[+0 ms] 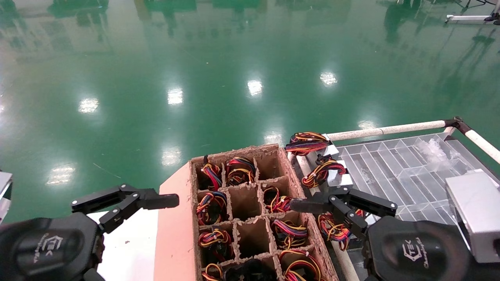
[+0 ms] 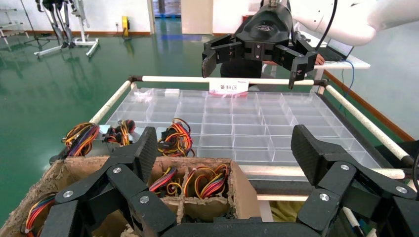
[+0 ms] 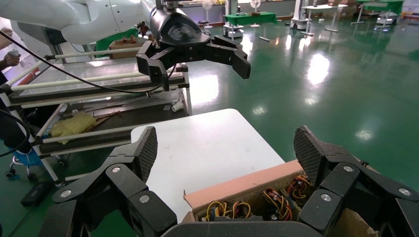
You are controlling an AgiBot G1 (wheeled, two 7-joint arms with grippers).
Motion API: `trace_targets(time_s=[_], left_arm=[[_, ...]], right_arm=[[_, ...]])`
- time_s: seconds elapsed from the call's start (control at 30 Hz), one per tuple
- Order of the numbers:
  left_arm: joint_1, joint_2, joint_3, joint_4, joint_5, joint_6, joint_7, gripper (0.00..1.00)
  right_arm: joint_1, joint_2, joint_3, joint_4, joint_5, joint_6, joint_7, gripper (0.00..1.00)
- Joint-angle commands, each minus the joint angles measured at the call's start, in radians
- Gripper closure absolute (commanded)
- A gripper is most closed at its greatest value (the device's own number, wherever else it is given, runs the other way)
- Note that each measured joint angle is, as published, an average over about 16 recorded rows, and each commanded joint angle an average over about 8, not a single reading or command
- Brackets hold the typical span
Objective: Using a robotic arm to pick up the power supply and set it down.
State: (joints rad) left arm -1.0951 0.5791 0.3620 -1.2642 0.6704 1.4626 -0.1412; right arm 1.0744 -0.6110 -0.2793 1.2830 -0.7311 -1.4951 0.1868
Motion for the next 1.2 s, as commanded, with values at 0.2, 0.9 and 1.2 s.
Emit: trace_targets(time_s=[0.2,0.9,1.2], left_arm=[[0.000,0.000,0.000,0.000,0.000,0.000,0.000,1.00],[0.000,0.000,0.000,0.000,0.000,0.000,0.000,1.00],[0.000,0.000,0.000,0.000,0.000,0.000,0.000,1.00]], right_arm=[[0.000,0.000,0.000,0.000,0.000,0.000,0.000,0.00],[0.024,0.014,-0.040,0.013,-0.107,0.020,0.008,0.00],[0.029,0.015,-0.046,0.012,-0.123,0.026,0.010,0.00]])
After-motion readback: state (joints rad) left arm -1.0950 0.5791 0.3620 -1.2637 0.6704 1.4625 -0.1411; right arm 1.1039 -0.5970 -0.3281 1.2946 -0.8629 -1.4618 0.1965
